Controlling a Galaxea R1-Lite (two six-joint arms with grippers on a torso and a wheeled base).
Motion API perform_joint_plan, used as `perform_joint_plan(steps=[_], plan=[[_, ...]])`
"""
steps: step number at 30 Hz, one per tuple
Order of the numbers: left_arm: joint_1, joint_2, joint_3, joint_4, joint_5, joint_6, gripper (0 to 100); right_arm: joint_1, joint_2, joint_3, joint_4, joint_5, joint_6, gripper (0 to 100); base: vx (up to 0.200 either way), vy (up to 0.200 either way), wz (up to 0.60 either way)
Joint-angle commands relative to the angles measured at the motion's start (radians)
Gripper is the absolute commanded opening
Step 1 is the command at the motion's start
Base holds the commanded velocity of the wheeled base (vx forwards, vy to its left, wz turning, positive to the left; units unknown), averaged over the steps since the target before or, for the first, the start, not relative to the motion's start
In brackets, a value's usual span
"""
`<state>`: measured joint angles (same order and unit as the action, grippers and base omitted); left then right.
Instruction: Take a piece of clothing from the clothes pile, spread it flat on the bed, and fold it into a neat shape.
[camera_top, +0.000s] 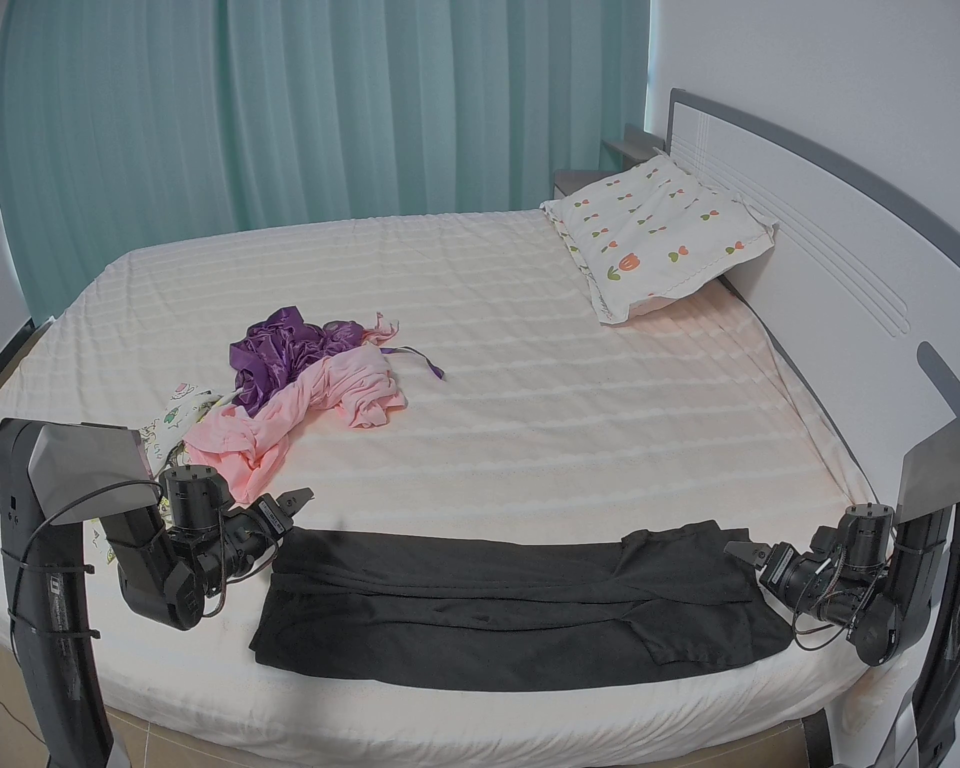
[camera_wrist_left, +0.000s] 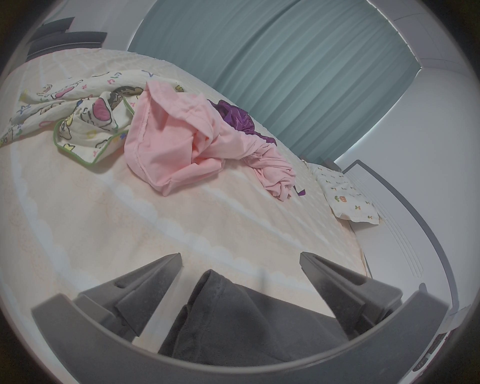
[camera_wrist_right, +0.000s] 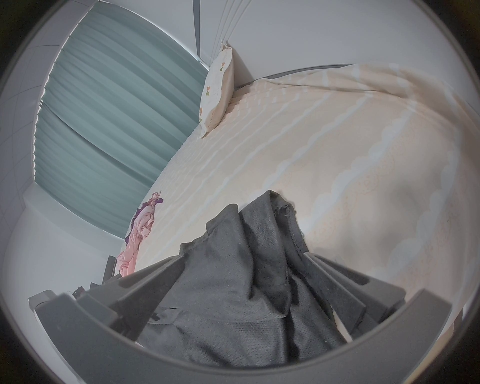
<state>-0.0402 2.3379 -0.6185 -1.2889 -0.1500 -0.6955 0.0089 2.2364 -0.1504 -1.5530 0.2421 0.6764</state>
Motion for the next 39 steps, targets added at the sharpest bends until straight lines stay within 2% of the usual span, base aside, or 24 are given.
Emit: perform_joint_plan(steps=[1, 2, 7, 25, 38, 39], plan=[[-0.001, 0.021, -0.007, 0.002, 0.000, 0.002, 100, 0.000, -0.001, 0.002, -0.013, 0.000, 0.000, 100, 0.000, 0.000, 0.00], [-0.001, 0.023, -0.007, 0.003, 0.000, 0.002, 0, 0.000, -0.001, 0.002, -0.015, 0.000, 0.000, 100, 0.000, 0.000, 0.00], [-0.001, 0.021, -0.010, 0.056, 0.000, 0.011, 0, -0.001, -0.001, 0.000, -0.013, 0.000, 0.000, 100, 0.000, 0.000, 0.00], [0.040, 0.021, -0.010, 0.054, 0.013, 0.011, 0, -0.004, -0.001, 0.003, -0.015, -0.001, 0.000, 100, 0.000, 0.000, 0.00], [0.039, 0.023, -0.012, 0.057, 0.013, 0.013, 0, -0.009, -0.004, 0.003, -0.015, -0.003, 0.006, 100, 0.000, 0.000, 0.00], [0.039, 0.023, -0.012, 0.059, 0.013, 0.013, 100, -0.009, -0.018, 0.002, -0.015, -0.003, 0.020, 100, 0.000, 0.000, 0.00]])
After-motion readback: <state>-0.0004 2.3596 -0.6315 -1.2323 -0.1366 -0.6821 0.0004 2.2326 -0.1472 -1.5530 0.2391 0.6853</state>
